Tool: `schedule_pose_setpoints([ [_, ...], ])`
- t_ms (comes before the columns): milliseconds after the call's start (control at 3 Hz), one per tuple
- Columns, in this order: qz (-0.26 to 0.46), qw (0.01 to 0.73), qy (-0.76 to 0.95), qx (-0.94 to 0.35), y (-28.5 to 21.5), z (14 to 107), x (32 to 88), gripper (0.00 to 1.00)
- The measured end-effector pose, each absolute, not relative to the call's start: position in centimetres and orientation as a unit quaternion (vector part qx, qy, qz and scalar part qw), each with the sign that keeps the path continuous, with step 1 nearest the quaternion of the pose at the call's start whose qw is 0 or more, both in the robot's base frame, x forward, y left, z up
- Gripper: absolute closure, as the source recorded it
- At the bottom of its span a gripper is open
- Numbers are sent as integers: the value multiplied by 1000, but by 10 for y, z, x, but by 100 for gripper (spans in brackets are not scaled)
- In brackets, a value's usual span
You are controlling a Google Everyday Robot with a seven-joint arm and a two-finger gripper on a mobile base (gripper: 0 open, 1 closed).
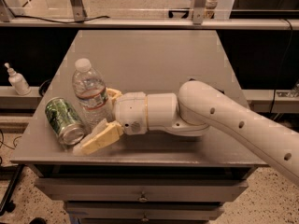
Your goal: Move water bottle near green can
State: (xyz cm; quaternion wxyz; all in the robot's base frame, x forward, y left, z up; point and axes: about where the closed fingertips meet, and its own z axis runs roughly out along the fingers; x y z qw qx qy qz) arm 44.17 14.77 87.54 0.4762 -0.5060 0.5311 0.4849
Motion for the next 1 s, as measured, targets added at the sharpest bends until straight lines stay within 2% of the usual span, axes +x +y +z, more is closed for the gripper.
schedule_pose_setpoints([
  [333,490,474,530,-504,152,877,435,0],
  [667,466,482,537,-512,139,881,445,0],
  [1000,421,496,551,-522,105,890,473,0],
])
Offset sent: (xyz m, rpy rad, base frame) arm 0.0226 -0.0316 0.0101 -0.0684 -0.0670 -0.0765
